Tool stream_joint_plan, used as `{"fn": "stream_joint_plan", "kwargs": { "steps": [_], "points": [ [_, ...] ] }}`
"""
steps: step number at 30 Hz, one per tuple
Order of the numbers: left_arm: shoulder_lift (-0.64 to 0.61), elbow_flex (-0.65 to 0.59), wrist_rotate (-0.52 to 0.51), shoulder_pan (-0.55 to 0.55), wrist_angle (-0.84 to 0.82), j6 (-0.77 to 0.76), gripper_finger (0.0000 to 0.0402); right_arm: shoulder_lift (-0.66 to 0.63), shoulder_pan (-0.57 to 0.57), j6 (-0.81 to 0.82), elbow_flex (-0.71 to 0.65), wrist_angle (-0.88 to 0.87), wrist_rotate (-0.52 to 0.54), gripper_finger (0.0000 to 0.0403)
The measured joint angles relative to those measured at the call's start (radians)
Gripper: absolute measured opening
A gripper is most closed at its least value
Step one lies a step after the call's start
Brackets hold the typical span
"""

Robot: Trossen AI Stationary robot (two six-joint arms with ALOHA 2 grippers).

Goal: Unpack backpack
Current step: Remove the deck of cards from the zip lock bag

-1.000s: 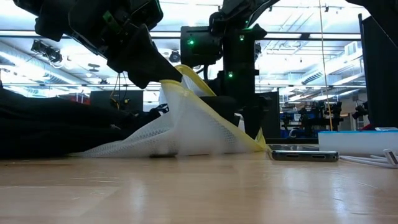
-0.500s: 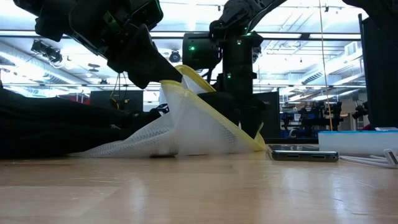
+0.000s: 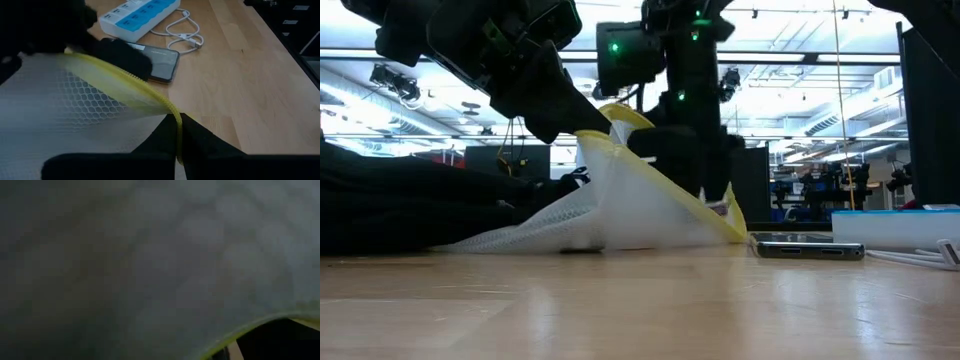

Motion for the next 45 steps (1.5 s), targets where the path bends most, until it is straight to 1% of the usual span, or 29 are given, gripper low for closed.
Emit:
{"fn": "stream_joint_plan", "kwargs": {
  "steps": [5, 10, 14, 20, 24, 26, 29, 31, 36, 39, 42, 45],
  "points": [
    [0.000, 0.000, 0.000, 0.000, -0.002, 0.000, 0.0000, -0.002, 0.031, 0.006, 0.048, -0.088, 0.011, 0.0277],
    [0.000, 0.000, 0.000, 0.000, -0.010, 0.000, 0.0000, -0.003, 0.083, 0.021, 0.089, -0.237, 0.008, 0.0277],
    [0.000, 0.000, 0.000, 0.000, -0.025, -0.002, 0.0000, -0.015, 0.138, -0.006, 0.103, -0.348, -0.012, 0.0277],
    [0.000, 0.000, 0.000, 0.000, -0.031, -0.018, 0.0000, -0.084, 0.211, 0.035, 0.103, -0.377, -0.035, 0.0276],
    [0.000, 0.000, 0.000, 0.000, -0.032, -0.019, 0.0000, -0.159, 0.246, 0.097, 0.101, -0.376, -0.026, 0.0276],
    [0.000, 0.000, 0.000, 0.000, -0.034, -0.019, 0.0000, -0.201, 0.260, 0.137, 0.075, -0.372, -0.016, 0.0276],
    [0.000, 0.000, 0.000, 0.000, -0.041, -0.019, 0.0000, -0.270, 0.283, 0.205, -0.012, -0.332, -0.010, 0.0276],
    [0.000, 0.000, 0.000, 0.000, -0.047, -0.019, 0.0000, -0.323, 0.304, 0.245, -0.097, -0.252, -0.017, 0.0276],
    [0.000, 0.000, -0.001, 0.000, -0.055, -0.019, 0.0000, -0.456, 0.371, 0.356, -0.382, 0.028, -0.113, 0.0276],
    [0.000, 0.000, -0.001, 0.000, -0.055, -0.018, 0.0000, -0.522, 0.415, 0.470, -0.527, 0.108, -0.136, 0.0276],
    [0.000, 0.000, -0.001, 0.000, -0.052, -0.019, 0.0000, -0.557, 0.466, 0.558, -0.621, 0.156, -0.135, 0.0276],
    [0.000, 0.000, -0.001, 0.001, -0.051, -0.018, 0.0000, -0.563, 0.511, 0.591, -0.666, 0.167, -0.139, 0.0276]
  ]
}}
